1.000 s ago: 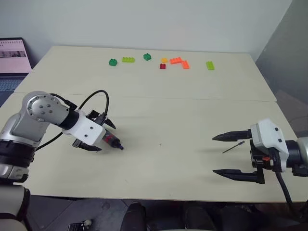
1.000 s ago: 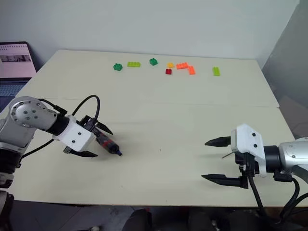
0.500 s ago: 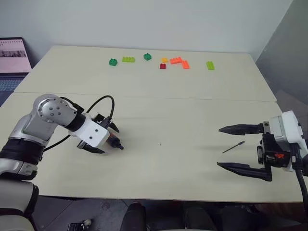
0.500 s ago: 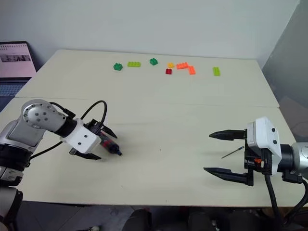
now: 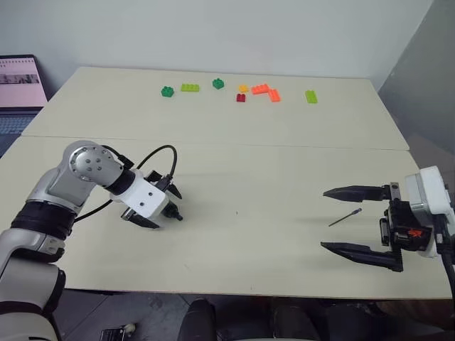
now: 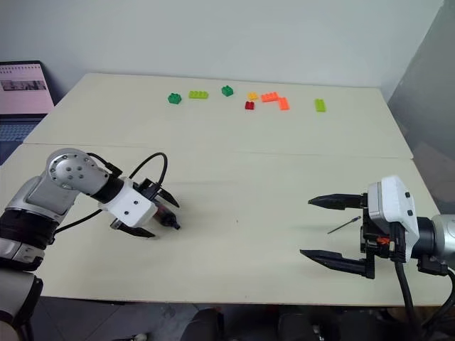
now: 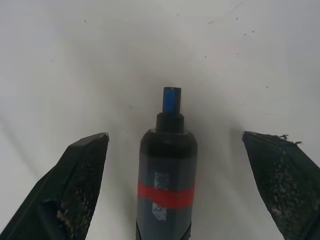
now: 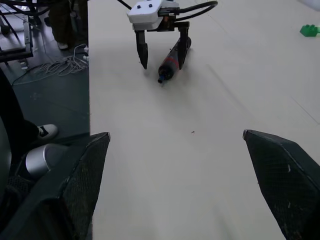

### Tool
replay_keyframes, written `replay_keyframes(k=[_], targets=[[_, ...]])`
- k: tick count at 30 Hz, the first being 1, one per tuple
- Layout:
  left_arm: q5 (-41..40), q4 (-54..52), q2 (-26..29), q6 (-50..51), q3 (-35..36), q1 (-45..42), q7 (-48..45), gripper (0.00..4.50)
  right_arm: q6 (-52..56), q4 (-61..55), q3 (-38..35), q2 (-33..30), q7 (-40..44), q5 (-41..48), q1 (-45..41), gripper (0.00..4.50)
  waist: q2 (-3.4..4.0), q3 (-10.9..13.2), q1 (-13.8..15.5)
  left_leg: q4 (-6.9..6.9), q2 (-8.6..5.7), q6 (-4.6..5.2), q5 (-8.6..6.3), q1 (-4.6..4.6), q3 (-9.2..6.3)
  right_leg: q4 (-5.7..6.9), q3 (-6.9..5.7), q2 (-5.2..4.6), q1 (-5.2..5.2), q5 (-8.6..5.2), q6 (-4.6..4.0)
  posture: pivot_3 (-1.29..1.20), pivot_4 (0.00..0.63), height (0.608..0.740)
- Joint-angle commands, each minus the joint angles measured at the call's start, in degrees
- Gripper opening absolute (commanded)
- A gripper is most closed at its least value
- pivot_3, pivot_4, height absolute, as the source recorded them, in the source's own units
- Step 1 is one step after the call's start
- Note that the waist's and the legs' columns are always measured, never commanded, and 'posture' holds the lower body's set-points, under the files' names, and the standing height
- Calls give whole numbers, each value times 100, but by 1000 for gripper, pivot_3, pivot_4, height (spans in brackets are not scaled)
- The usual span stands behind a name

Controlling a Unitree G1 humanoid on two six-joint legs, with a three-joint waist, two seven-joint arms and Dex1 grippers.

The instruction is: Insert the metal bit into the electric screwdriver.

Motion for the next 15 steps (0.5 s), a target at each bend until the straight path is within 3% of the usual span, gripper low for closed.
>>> replay_keyframes(k=[1,11,15], targets=[[223,252,-84,-278,-214,-384,-31,4485,71,-225,-286,-65,-119,240,79,4500,0,0,4,0,-1,0,0,0,0,0,0,0,1,0,0,0,150,740],[741,1117,-181,-881,-1078,-1190,-31,4485,201,-442,-493,-100,-314,512,309,4500,0,0,-11,1,-1,0,0,-1,-2,-1,-1,0,1,0,0,0,150,740],[660,1157,-171,-678,-1205,-1198,-31,4485,242,-515,-545,-96,-400,596,368,4500,0,0,-14,1,0,1,0,-2,-5,0,-1,2,0,0,0,0,150,740]])
